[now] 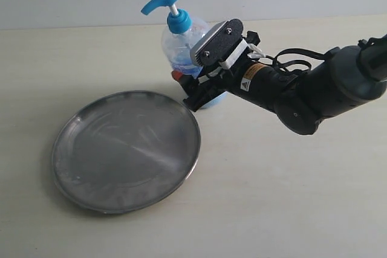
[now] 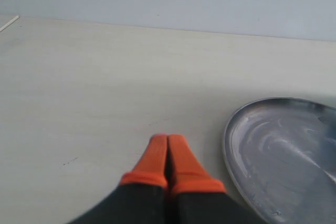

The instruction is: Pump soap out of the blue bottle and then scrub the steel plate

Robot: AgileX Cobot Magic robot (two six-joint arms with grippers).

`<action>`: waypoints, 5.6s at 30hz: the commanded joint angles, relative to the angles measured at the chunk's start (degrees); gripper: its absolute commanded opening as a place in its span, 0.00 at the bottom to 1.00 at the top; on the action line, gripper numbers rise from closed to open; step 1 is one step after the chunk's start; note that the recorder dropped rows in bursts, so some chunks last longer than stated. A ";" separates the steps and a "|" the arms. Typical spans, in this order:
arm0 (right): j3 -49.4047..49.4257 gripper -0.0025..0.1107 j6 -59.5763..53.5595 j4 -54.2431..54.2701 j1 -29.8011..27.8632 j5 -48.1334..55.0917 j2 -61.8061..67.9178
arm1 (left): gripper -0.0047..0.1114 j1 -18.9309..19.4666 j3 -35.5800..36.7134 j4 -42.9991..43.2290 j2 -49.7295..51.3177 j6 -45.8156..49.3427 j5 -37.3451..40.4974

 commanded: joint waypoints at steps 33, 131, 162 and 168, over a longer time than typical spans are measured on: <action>-0.34 0.02 -2.24 -0.33 1.84 4.74 -2.36 | 0.05 0.14 0.03 0.20 -0.31 -0.02 -0.47; -0.34 0.02 -1.94 -1.99 1.84 0.38 -3.72 | 0.05 -3.06 -28.07 0.60 31.69 -0.02 -0.21; -0.34 0.02 -1.94 -2.02 1.84 0.92 -3.72 | 0.05 -5.90 -33.03 -7.34 41.90 4.88 6.00; -0.34 0.02 -1.94 -2.02 1.84 0.92 -3.72 | 0.05 -9.79 -40.20 -14.43 50.91 11.28 10.71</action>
